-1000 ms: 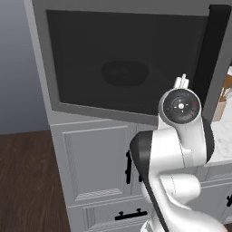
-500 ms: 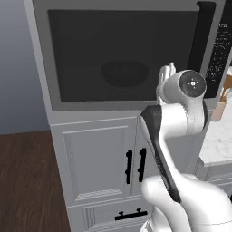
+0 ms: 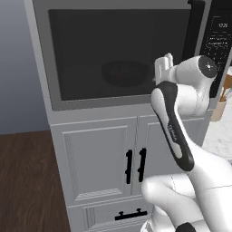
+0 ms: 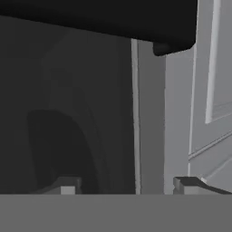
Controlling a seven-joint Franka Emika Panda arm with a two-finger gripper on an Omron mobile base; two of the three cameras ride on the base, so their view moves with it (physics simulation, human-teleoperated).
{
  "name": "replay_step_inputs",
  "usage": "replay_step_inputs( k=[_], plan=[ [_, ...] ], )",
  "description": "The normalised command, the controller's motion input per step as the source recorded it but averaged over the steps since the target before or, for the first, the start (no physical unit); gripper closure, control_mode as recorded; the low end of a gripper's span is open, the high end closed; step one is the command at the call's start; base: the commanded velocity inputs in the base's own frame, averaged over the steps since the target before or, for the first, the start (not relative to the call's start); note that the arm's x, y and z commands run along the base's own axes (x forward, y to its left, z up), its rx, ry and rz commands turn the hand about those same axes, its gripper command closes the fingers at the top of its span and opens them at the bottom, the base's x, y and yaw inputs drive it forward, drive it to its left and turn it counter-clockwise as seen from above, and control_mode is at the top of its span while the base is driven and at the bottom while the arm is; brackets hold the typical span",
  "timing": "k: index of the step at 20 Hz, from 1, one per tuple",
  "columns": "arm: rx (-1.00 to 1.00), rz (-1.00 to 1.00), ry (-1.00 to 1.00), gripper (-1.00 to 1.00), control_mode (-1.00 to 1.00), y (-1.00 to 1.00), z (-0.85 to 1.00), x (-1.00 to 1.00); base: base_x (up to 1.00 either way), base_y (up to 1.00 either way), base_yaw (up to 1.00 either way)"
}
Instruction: Pick the bell pepper from the sink and place it in the bowl. Then pick the bowl and place it in the microwave. Then close the microwave door and press the start button.
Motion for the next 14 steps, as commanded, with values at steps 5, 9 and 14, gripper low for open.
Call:
replay_step_inputs(
  k=[5, 9, 14],
  plan=[
    [0.0, 0.18, -0.06, -1.0, -1.0, 0.0, -0.27, -0.18, 0.0, 0.0, 0.0],
    [0.04, 0.04, -0.3, -1.0, -1.0, -0.23, -0.16, -1.0, 0.0, 0.0, 0.0],
    [0.19, 0.0, -0.3, -1.0, -1.0, -0.83, 0.0, -1.0, 0.0, 0.0, 0.0]
  ],
)
